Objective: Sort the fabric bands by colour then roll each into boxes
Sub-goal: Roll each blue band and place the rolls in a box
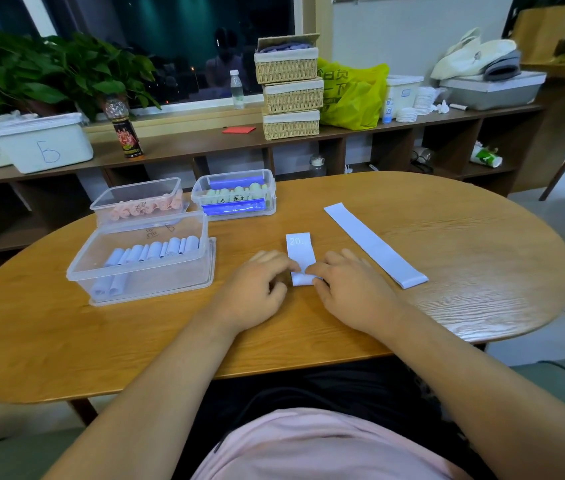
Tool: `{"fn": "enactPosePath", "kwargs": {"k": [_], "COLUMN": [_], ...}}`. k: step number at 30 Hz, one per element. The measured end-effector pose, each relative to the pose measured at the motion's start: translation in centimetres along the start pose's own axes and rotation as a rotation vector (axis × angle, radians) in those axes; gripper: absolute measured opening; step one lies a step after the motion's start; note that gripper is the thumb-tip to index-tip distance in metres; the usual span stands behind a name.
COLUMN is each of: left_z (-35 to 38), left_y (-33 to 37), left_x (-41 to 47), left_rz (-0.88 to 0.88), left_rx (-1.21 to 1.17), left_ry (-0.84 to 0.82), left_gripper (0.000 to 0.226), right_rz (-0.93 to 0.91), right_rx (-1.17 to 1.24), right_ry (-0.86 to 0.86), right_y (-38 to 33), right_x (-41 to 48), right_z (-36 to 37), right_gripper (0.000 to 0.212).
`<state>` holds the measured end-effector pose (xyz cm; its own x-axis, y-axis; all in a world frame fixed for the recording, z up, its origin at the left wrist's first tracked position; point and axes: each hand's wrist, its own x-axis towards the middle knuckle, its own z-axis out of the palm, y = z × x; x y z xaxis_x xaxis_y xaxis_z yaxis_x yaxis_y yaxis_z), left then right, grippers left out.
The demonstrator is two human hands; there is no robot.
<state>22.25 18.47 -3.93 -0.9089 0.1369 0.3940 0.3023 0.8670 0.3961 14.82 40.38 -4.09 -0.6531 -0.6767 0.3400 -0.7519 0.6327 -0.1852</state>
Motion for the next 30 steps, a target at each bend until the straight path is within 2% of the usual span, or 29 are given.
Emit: {"fn": "enactPosePath", "kwargs": {"k": [4,8,14,17,20,23,25,30], "left_z": [0.3,0.1,0.1,0.2,0.4,0.6,0.5,0.5], "left_y": [-0.1,0.1,0.2,0.3,0.2,0.1,0.1,0.0], "left_x": [-0.3,0.0,0.2,0.1,0.2,0.3,0.4,0.6], "left_rz": [-0.031,-0.087,-0.074,-0.058,-0.043,-0.052,-0.060,-0.100], "left_rx": [-0.065,-0.119,-0.059,-0.033,-0.001,0.033,0.068,0.121], "left_ry": [-0.018,-0.016,-0.037,-0.032,-0.044,-0.022,-0.023,-0.043], "left_gripper": [0.023,0.017,0.022,0.031,0.028,0.032,0.038,0.053], "right_rz": [-0.023,-0.039,-0.036,-0.027,-0.005,0.041,0.010,-0.081], "right_rx": [0.054,0.099,0.107,0.073,0.083,0.189,0.242,0.117], "right_ry": [-0.056,-0.053,-0.041,-0.075,-0.106,0.015,0.106,0.027], "right_y": [0.4,0.7,0.9,1.0,1.3,1.4,1.5,1.4], "right_x": [0.8,0.9,0.3,0.7,1.3,1.1,0.7,0.7], "right_z": [-0.4,-0.5,-0.4,-0.4,-0.3,-0.3,-0.4,-0.4], "right_gripper": [0.032,0.031,0.033,0.037,0.041,0.035,0.030,0.045]}}
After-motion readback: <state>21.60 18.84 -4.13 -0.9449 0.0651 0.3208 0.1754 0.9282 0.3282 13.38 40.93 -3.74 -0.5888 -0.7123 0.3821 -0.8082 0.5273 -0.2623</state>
